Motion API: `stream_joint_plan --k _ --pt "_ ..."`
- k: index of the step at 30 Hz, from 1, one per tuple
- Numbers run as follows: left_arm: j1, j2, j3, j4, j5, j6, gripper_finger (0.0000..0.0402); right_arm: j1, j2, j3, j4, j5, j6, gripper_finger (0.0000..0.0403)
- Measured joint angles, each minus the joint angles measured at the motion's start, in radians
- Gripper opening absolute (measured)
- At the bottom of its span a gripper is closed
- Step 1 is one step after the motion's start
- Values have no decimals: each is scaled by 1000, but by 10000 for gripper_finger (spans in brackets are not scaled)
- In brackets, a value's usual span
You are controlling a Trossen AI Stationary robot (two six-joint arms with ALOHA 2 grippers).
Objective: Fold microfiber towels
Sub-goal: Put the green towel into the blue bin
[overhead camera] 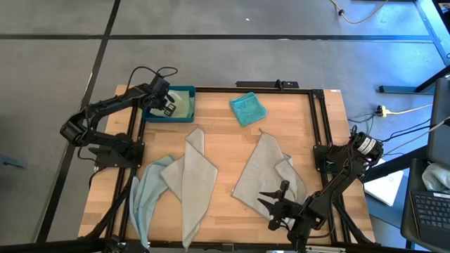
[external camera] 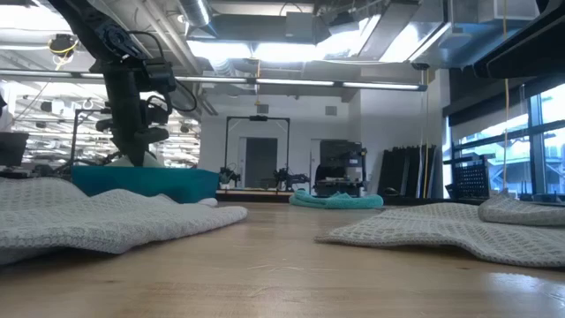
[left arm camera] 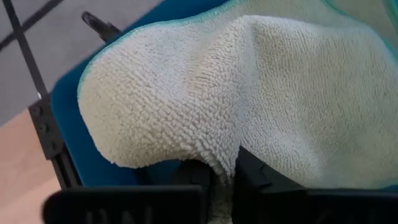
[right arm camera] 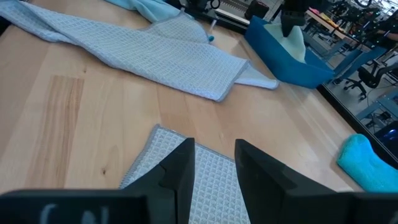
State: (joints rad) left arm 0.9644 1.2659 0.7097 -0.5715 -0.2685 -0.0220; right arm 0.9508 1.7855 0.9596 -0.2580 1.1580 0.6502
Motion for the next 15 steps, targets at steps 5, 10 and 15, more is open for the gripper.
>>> stream_joint_plan --k 5,10,15 --pt "-6 0 0 -24 1 3 85 0 0 0 6 0 0 117" --pt "-6 0 38 -57 -12 2 138 0 0 0 6 0 0 117" --pt "-6 -19 108 -132 -37 -5 165 0 0 0 6 -8 0 117"
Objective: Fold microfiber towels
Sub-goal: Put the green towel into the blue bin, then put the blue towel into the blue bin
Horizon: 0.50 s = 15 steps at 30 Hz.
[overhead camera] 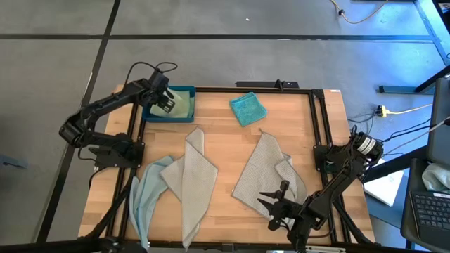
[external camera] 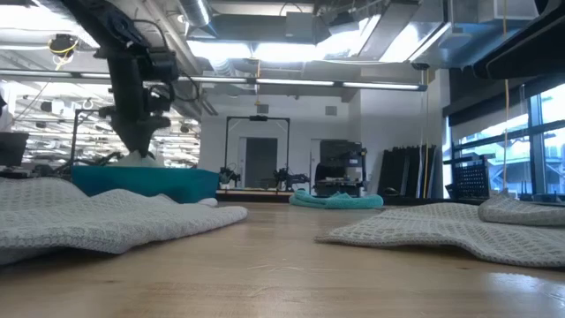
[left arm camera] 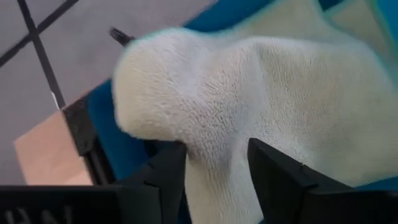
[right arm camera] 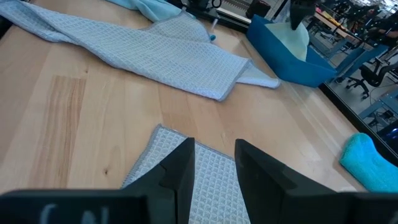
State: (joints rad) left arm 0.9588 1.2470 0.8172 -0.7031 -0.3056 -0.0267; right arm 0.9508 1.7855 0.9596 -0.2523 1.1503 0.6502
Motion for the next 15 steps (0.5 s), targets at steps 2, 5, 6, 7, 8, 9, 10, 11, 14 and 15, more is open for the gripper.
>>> stream_joint_plan --k 2,5,6,7,8,9,10,11,14,15 --pt "0 -10 27 -37 0 -7 171 0 0 0 0 0 0 117" --pt "0 -20 58 -92 1 -9 173 0 0 0 0 -1 0 117" --pt "0 -22 65 -99 1 -9 173 0 0 0 0 -1 0 117" --pt "0 -25 68 -99 1 -11 172 0 0 0 0 -2 0 117" --pt "-1 -30 68 -97 2 -13 172 0 0 0 0 -2 1 117" --pt "-5 -33 68 -89 10 -9 171 0 0 0 0 -2 1 117" --pt "-12 -34 68 -74 18 7 171 0 0 0 0 -2 0 117" --pt "-21 -33 68 -61 35 25 171 0 0 0 0 -2 1 117" --pt "-57 -32 62 -10 66 72 170 0 0 0 0 -2 1 117" --pt "-67 -30 52 18 53 82 170 0 0 0 0 -1 1 117"
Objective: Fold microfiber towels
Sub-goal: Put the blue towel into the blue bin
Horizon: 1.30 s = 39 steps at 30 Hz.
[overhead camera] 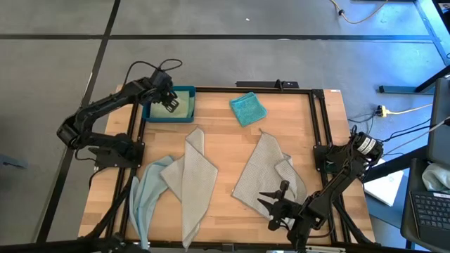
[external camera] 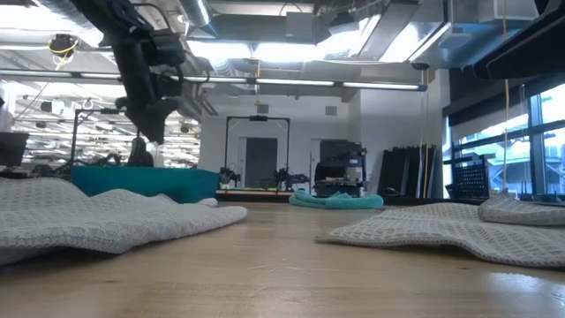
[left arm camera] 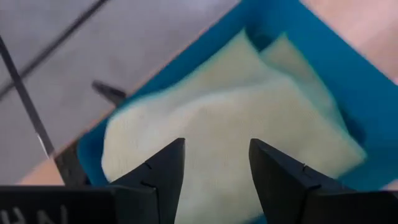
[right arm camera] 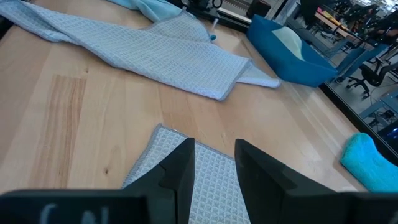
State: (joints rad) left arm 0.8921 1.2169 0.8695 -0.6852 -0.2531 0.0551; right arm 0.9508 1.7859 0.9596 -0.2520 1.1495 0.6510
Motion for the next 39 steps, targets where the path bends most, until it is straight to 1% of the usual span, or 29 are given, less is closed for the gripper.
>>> stream_joint_plan --k 3,4,6,8,9,11,14,17,19,21,23,26,28,30,33,34,37,39 --pt "-5 13 -44 67 -75 3 170 -17 0 0 0 26 1 117" --pt "-5 15 -57 90 -82 7 170 -32 0 0 1 32 3 117" --pt "-16 14 -78 131 -49 15 170 -74 0 0 0 18 -1 117" --pt "-58 -1 -92 178 18 15 170 -128 0 0 -2 -35 -28 117" --pt "-85 -17 -95 204 40 15 170 -157 0 0 -6 -66 -51 118" --pt "-152 -63 -95 257 42 25 170 -215 0 1 -19 -117 -123 123" --pt "-276 -126 -95 278 -13 27 170 -301 0 25 -106 -131 -226 140" --pt "-390 -188 -97 282 -69 22 170 -418 -10 54 -255 -134 -240 167" --pt "-457 -219 -116 295 -83 7 169 -522 -26 57 -318 -178 -265 185" --pt "-523 -244 -147 308 -80 -4 169 -626 -37 50 -321 -225 -371 200" --pt "-586 -270 -190 339 -77 -17 169 -726 -37 49 -298 -279 -523 209" --pt "-668 -305 -272 408 -80 -27 169 -872 -37 49 -200 -413 -764 212" --pt "-712 -332 -328 425 -86 -52 169 -963 -37 49 -140 -485 -890 211" --pt "-751 -361 -383 457 -116 -81 169 -1045 -37 49 -100 -545 -996 207" --pt "-802 -406 -461 509 -166 -108 169 -1147 -36 49 -92 -698 -1116 204" --pt "-818 -421 -483 524 -180 -117 169 -1172 -31 49 -91 -730 -1146 203" --pt "-852 -465 -538 586 -227 -123 169 -1226 -25 48 -101 -750 -1234 203" --pt "-868 -488 -564 630 -261 -100 169 -1251 -22 49 -76 -753 -1289 203"
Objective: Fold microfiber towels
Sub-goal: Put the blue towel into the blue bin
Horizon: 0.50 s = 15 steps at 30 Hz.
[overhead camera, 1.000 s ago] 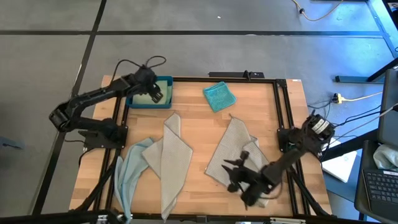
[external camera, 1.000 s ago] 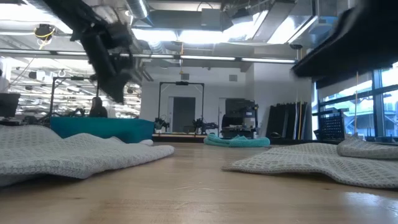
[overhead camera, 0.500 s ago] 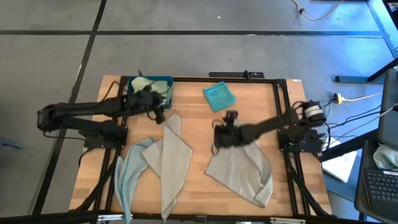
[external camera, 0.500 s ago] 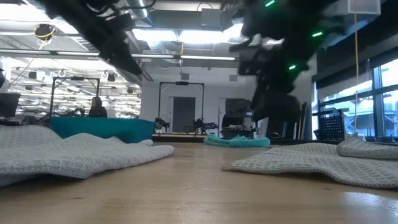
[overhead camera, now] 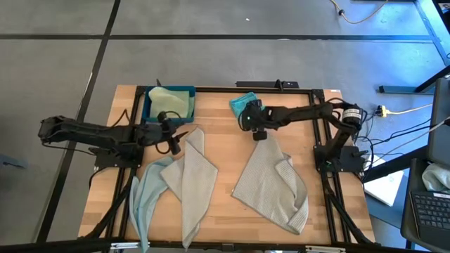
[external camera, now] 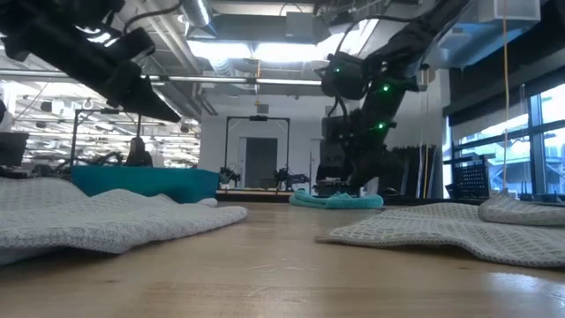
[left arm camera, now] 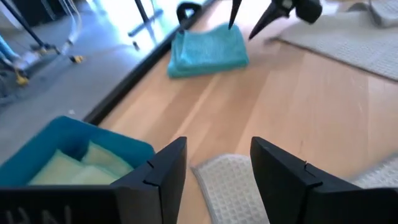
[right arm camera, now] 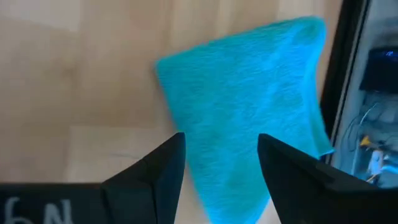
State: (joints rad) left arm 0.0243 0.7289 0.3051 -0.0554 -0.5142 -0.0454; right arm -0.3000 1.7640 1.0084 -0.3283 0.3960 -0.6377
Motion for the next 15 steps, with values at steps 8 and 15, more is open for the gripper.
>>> stream_joint_plan --k 8,15 --pt "-1 -12 -7 60 -73 112 169 -67 30 1 20 -92 -49 203" --pt "17 -12 -7 89 -73 143 169 -71 56 0 13 -160 -48 203"
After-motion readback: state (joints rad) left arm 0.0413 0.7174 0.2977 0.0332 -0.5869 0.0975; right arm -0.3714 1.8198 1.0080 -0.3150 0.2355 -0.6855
